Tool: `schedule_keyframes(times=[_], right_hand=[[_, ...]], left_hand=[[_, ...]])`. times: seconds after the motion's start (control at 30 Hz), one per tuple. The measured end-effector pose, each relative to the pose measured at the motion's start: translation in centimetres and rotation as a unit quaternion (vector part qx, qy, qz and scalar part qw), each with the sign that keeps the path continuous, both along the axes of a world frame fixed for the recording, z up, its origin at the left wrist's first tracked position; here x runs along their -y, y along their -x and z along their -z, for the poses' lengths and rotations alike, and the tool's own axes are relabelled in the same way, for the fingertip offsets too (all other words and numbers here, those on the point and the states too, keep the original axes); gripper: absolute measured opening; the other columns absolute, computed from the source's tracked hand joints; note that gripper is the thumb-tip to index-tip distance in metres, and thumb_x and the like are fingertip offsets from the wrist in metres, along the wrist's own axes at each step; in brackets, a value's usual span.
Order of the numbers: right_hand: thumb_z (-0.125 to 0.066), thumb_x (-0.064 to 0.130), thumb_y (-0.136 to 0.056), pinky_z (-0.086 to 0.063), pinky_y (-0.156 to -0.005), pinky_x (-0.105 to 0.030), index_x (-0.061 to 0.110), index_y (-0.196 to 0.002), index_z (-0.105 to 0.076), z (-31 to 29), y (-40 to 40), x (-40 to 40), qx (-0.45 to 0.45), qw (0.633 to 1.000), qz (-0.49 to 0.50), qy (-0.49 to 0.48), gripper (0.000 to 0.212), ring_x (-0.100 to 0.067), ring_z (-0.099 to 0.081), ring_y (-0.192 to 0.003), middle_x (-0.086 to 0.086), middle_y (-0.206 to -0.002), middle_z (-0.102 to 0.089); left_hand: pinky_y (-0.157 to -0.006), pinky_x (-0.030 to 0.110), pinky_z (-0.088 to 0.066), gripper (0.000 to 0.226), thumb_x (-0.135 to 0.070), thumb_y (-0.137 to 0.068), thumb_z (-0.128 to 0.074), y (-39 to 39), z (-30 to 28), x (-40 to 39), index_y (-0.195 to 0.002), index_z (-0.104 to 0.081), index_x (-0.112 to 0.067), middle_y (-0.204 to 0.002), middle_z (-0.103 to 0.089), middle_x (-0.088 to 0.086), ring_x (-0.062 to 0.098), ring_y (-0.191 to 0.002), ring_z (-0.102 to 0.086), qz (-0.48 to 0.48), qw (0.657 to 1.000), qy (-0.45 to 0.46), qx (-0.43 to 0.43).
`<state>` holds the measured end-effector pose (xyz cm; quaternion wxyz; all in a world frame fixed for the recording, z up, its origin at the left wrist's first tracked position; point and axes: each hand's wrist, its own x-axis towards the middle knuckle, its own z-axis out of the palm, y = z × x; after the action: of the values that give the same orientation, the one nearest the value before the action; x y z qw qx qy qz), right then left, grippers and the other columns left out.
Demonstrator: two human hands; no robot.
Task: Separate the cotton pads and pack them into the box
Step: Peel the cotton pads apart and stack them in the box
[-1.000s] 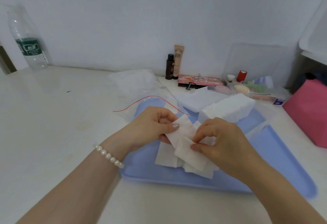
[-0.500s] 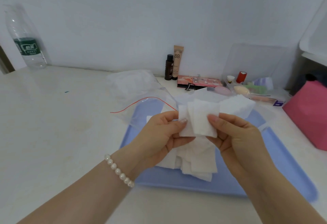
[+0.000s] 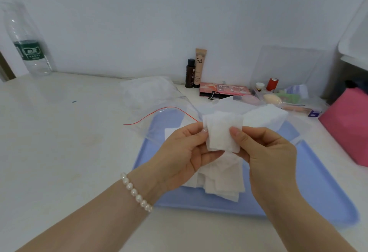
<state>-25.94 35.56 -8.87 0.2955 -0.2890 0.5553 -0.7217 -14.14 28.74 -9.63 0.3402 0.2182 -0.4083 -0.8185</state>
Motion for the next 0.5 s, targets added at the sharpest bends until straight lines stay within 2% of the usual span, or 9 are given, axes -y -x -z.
schedule_keyframes(times=[0.13, 0.27, 0.37, 0.5], right_hand=[[-0.076, 0.009, -0.068, -0.057, -0.077, -0.042, 0.018, -0.060, -0.072, 0.05, -0.07, -0.03, -0.019, 1.000, 0.019, 0.000, 0.012, -0.020, -0.067, -0.070, -0.002, -0.066, -0.072], [-0.077, 0.009, -0.069, -0.057, -0.078, -0.043, 0.022, -0.060, -0.073, 0.07, -0.06, 0.07, -0.035, 0.999, 0.029, -0.002, 0.016, -0.018, -0.066, -0.069, 0.001, -0.065, -0.072], [-0.077, 0.008, -0.070, -0.057, -0.078, -0.042, 0.020, -0.058, -0.072, 0.11, -0.09, 0.02, -0.038, 0.999, 0.029, -0.005, 0.018, -0.019, -0.066, -0.069, 0.001, -0.065, -0.071], [-0.076, 0.007, -0.071, -0.056, -0.073, -0.035, 0.020, -0.062, -0.071, 0.14, -0.23, -0.06, -0.049, 0.998, 0.025, -0.006, 0.017, -0.016, -0.067, -0.067, 0.002, -0.065, -0.072]], left_hand=[[-0.079, 0.032, -0.057, 0.028, -0.007, -0.098, -0.035, 0.15, 0.06, -0.15, -0.109, -0.061, -0.003, -0.101, -0.071, 0.013, 0.022, -0.088, -0.069, -0.002, 1.000, -0.012, -0.007], [-0.081, 0.034, -0.056, 0.033, -0.020, -0.096, -0.039, 0.18, 0.01, -0.12, -0.117, -0.058, -0.003, -0.112, -0.068, 0.017, 0.025, -0.093, -0.068, 0.003, 1.000, -0.019, -0.007], [-0.080, 0.032, -0.057, 0.029, -0.022, -0.089, -0.046, 0.25, 0.09, -0.25, -0.108, -0.062, -0.006, -0.103, -0.072, 0.012, 0.021, -0.089, -0.070, 0.001, 1.000, -0.007, -0.004], [-0.079, 0.031, -0.057, 0.023, -0.014, -0.096, -0.041, 0.29, 0.23, -0.27, -0.100, -0.063, -0.007, -0.093, -0.074, 0.007, 0.017, -0.083, -0.071, -0.007, 1.000, 0.001, 0.002]])
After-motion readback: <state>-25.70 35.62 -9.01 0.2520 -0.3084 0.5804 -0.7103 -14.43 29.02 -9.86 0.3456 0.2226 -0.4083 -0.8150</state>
